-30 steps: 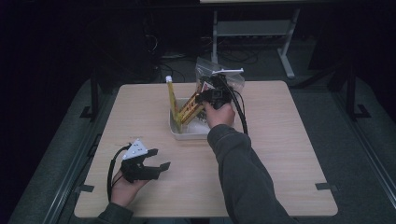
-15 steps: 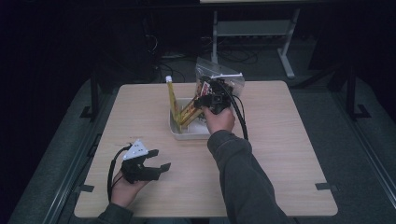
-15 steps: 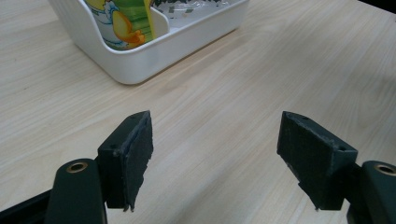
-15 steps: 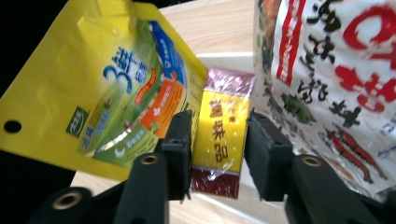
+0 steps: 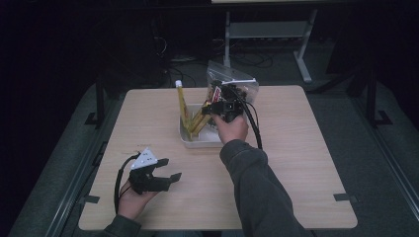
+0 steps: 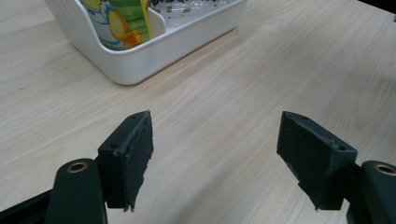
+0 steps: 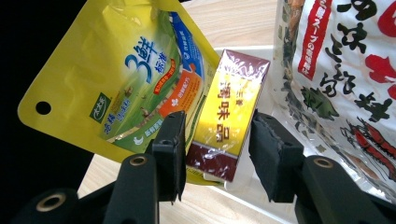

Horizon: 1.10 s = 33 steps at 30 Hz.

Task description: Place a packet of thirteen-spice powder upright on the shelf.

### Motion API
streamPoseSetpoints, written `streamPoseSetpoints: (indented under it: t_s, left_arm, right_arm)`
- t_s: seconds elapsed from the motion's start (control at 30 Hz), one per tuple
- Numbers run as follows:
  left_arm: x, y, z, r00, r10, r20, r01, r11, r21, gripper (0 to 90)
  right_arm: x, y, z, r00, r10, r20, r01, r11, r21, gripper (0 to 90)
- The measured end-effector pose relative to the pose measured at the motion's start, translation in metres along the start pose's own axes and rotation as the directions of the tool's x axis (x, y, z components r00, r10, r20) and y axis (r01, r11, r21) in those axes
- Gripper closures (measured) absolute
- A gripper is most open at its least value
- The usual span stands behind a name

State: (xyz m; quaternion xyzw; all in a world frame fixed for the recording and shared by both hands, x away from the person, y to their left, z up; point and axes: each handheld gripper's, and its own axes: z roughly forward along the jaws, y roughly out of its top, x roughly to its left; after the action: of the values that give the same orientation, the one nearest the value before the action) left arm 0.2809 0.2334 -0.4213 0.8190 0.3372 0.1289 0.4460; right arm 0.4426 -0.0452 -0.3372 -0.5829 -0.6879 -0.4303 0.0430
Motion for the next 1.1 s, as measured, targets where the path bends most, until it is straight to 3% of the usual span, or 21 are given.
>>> streamPoseSetpoints:
  t_s: [0.53,0.8,1.1]
  left_arm:
    - [-0.001,0.0,0.0,1.0,0.003,0.004,-0.003,1.0,0.003,27.8]
    - [0.0,0.0,-0.001,1.0,-0.001,0.001,0.001,1.0,-0.005,27.8]
    - [0.0,0.0,-0.002,1.0,-0.002,0.002,0.002,1.0,-0.006,27.8]
  right_arm:
    - [0.006,0.0,0.001,0.9994,-0.019,-0.031,0.018,1.0,-0.008,53.3]
    - [0.02,0.001,0.009,0.9975,-0.055,-0.045,0.056,0.998,0.011,53.5]
    - [0.019,0.0,0.014,0.9972,-0.058,-0.048,0.059,0.998,0.034,52.5]
